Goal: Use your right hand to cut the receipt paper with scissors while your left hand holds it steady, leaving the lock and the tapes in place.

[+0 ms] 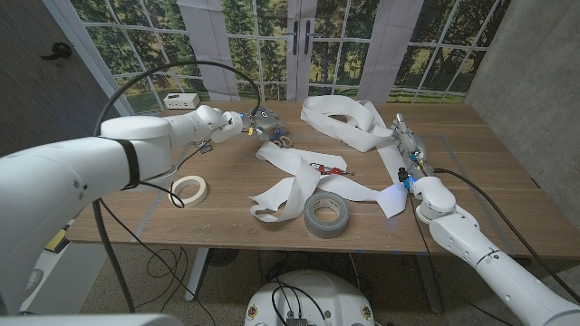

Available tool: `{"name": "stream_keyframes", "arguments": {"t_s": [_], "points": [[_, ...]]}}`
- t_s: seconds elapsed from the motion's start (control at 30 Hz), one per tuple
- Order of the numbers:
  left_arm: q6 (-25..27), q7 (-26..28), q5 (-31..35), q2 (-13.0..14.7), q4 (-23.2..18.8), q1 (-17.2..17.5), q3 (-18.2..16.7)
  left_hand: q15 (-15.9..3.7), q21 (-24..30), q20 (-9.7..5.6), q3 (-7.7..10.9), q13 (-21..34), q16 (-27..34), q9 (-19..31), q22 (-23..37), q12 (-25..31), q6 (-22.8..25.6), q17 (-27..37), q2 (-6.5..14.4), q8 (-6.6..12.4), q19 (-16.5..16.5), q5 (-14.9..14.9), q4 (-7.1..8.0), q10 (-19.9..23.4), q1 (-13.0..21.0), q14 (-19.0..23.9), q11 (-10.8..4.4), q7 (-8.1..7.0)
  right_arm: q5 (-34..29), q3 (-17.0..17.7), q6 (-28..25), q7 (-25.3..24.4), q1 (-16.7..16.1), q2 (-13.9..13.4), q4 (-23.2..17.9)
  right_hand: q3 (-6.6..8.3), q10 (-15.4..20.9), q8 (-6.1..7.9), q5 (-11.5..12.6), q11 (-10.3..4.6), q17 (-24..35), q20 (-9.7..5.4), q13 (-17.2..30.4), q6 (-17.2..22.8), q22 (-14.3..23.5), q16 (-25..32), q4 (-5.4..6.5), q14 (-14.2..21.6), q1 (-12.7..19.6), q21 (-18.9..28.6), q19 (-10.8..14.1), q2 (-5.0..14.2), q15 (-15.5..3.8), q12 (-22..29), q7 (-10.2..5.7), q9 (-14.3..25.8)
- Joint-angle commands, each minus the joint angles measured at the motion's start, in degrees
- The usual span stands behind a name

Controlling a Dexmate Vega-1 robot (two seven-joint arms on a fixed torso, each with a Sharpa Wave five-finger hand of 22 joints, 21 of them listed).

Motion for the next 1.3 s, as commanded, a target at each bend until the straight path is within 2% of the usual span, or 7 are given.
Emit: {"name": "stream_keyframes", "arguments": {"t_s": [0.03, 0.3, 0.43, 0.53, 0.87, 1.3], "points": [[-0.41, 0.08, -0.24, -0.16, 0.01, 0.28, 0.08, -10.26, 0.07, -3.16, 0.33, 0.3, -0.19, 0.16, 0.08, -0.11, 0.31, -0.02, -0.18, 0.19, 0.48, 0.35, -0.03, 0.27, 0.9, 0.34, -0.02, -0.01, 0.08, -0.02, 0.27, 0.22, 0.31, 0.05, 0.45, 0.19, 0.29, -0.05, -0.26, -0.28, 0.12, 0.19, 0.23, 0.29, 0.09, -0.1, 0.03, -0.05, -0.11, 0.21, 0.24, 0.08, -1.26, -0.06, -0.22, 0.19], [-0.91, 0.59, -0.75, -0.25, 0.01, 0.26, -0.11, -10.15, 0.07, -3.09, -0.07, 0.27, -0.28, 0.16, 0.07, -0.58, 0.07, -0.02, -0.89, 0.03, 0.57, 0.22, 0.01, -0.58, 1.16, 0.12, 0.1, 0.0, 0.26, 0.09, 0.17, 0.05, 0.06, 0.04, 0.13, 0.26, 0.31, -0.04, -0.29, -0.29, 0.13, 0.2, 0.23, 0.3, 0.09, -0.09, 0.04, -0.03, -0.16, 0.22, 0.23, 0.12, -1.18, -0.06, -0.13, 0.19], [-1.98, 1.62, -0.35, -0.02, 0.01, 0.17, 0.15, -10.01, 0.08, -3.04, -0.28, 0.4, 0.04, 0.16, 0.07, -0.02, 0.31, 0.08, -0.79, 0.08, 0.65, 0.19, 0.23, 0.84, 1.42, 0.83, 0.04, 0.02, -0.05, 0.11, 0.59, 0.0, -0.16, -0.05, 0.08, 0.3, 0.28, -0.05, -0.3, -0.24, 0.12, 0.2, 0.23, 0.29, 0.09, -0.11, 0.02, -0.06, -0.14, 0.2, 0.19, 0.11, -1.15, -0.07, -0.18, 0.19], [-2.58, 2.31, 0.07, 0.21, 0.01, 0.18, 0.24, -9.79, 0.11, -3.06, -0.76, 0.54, 0.11, 0.15, 0.06, 0.31, 0.46, 0.09, -1.48, 0.1, 0.79, 0.07, 0.24, 1.46, 1.36, 1.37, 0.06, 0.02, 0.05, 0.22, 0.5, -0.18, -0.41, -0.06, -0.19, 0.32, 0.26, -0.05, -0.32, -0.31, 0.13, 0.21, 0.23, 0.28, 0.09, -0.1, 0.02, -0.06, -0.17, 0.21, 0.2, 0.11, -1.2, -0.08, -0.16, 0.19], [-3.26, 3.58, -0.52, 0.52, 0.01, 0.21, -0.45, -9.85, 0.11, -3.17, -1.25, 0.7, 0.06, 0.14, 0.07, 0.54, 0.56, 0.12, -2.16, 0.08, 0.86, -0.05, 0.26, 1.69, 1.31, 1.68, -0.02, 0.03, -0.21, -0.01, 0.68, 0.27, -0.22, -0.19, -0.02, 0.44, 0.16, -0.04, -0.35, -0.28, 0.13, 0.24, 0.23, 0.3, 0.09, -0.11, 0.0, -0.09, -0.18, 0.21, 0.17, 0.14, -1.18, -0.12, -0.17, 0.19], [-2.02, 2.17, -2.79, 0.13, 0.01, 0.53, -0.9, -10.13, 0.13, -2.72, -1.61, 0.92, 0.01, 0.13, 0.13, 0.14, -0.48, 0.24, -2.16, -0.4, 0.93, -0.05, 0.44, 0.09, 1.53, 1.91, -0.02, 0.01, -0.06, 0.17, 0.13, -0.05, -0.38, -0.29, -0.51, 0.59, 0.23, -0.03, -0.37, -0.34, 0.1, 0.25, 0.23, 0.34, 0.1, -0.11, -0.11, -0.04, -0.06, 0.22, 0.17, 0.14, -1.09, -0.09, -0.24, 0.19]]}}
